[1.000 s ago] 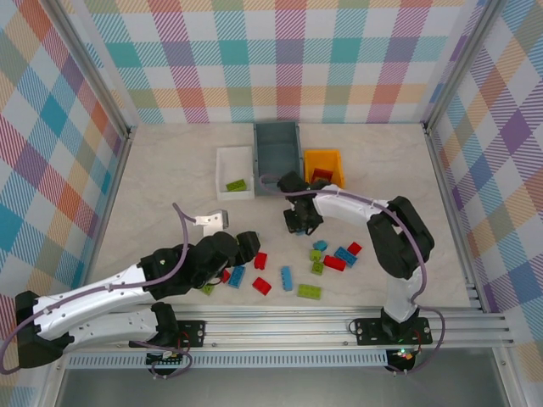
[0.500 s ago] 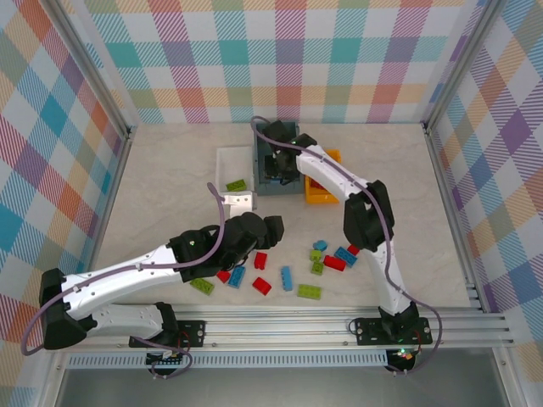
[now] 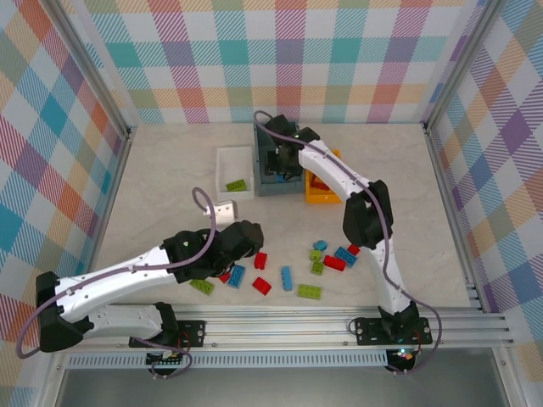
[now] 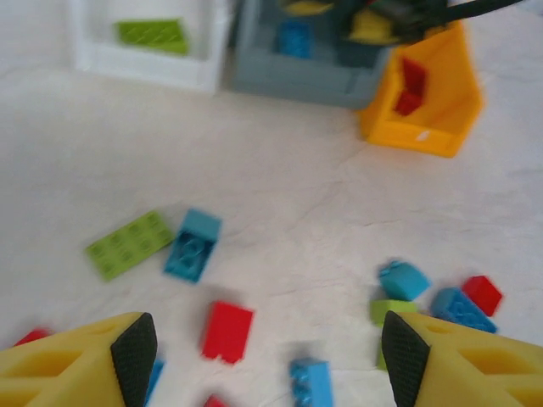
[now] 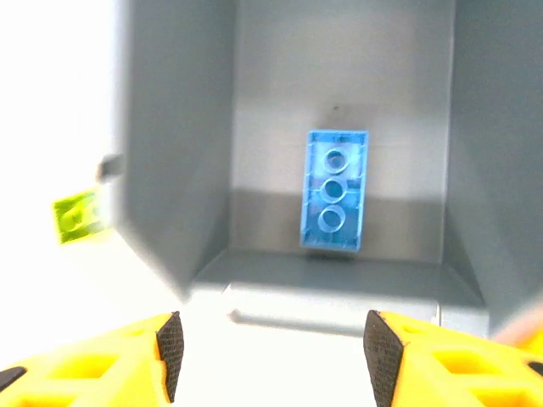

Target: Sort the legos into containers by color

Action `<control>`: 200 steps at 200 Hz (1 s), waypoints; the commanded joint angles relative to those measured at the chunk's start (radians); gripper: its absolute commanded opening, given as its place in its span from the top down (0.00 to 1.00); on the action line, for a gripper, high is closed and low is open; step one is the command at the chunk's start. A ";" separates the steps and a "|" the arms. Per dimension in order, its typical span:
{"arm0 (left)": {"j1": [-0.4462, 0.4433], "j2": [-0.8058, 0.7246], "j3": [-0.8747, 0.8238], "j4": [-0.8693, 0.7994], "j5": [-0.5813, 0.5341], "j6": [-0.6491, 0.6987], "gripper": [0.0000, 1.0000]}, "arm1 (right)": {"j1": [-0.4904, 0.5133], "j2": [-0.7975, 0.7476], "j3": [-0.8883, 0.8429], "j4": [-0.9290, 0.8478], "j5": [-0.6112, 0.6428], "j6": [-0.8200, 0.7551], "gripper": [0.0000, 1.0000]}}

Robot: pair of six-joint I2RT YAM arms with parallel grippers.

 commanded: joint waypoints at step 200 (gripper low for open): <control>0.386 -0.189 -0.630 0.165 0.419 -0.395 0.54 | 0.625 -0.867 -1.142 0.690 -0.098 -0.066 0.37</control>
